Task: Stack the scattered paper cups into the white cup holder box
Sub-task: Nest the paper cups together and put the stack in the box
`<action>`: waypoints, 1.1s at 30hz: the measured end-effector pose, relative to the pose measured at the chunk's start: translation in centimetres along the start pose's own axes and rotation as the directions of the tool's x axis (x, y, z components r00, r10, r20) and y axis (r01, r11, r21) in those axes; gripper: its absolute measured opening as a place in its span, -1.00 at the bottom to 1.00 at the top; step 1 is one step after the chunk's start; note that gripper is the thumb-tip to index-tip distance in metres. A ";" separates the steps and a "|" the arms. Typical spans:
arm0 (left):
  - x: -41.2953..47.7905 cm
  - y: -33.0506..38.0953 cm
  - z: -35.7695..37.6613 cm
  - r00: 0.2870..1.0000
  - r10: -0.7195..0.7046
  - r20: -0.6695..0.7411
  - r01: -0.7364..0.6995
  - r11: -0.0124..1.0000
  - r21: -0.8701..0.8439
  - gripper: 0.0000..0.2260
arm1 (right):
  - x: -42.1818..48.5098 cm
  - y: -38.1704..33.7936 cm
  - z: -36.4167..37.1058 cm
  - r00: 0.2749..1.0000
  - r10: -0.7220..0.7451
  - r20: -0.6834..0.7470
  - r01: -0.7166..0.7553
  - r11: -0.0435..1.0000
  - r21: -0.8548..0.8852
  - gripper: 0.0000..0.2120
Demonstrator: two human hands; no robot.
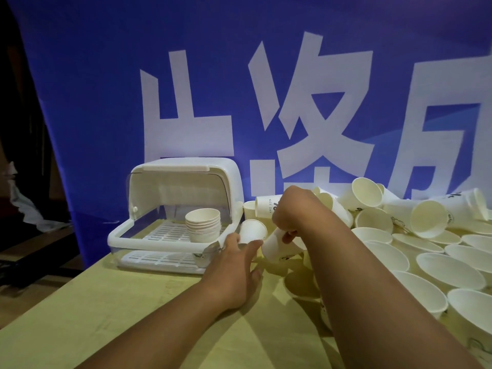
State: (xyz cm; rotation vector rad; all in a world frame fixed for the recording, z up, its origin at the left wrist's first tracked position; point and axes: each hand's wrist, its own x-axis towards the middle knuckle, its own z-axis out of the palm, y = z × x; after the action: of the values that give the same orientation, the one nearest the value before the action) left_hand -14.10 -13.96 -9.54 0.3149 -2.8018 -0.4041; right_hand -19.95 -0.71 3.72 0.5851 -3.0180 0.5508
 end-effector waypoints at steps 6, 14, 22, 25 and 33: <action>-0.1 0.2 -0.1 0.998 0.029 0.052 -0.029 1.000 -0.001 -0.50 | 0.5 0.3 -0.1 0.998 0.006 -0.057 -0.005 1.000 0.015 -0.53; -0.6 0.5 -1.3 0.991 0.012 0.132 -0.007 0.999 -0.040 -0.54 | 0.8 0.0 -0.3 1.000 -0.023 0.006 0.023 0.998 -0.066 -0.49; -3.2 -0.3 -7.4 0.952 -0.025 0.306 0.022 1.000 0.014 -0.82 | 1.3 0.1 -0.6 0.999 -0.053 -0.006 0.052 0.990 -0.133 -0.62; -3.3 0.3 -7.6 0.979 -0.077 0.186 0.086 0.995 -0.041 -0.71 | 1.3 0.0 -0.6 0.998 -0.064 0.004 0.064 0.988 -0.141 -0.56; -2.3 2.6 -3.5 0.990 -0.137 0.020 0.136 0.990 0.039 -0.35 | 1.4 0.2 0.2 0.994 -0.104 0.040 0.108 0.986 -0.125 -0.51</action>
State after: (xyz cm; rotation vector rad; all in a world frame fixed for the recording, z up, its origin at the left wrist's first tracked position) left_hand -11.29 -11.78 -6.17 0.5154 -2.8220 -0.3881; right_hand -21.30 -1.15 3.59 0.7482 -3.0016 0.3450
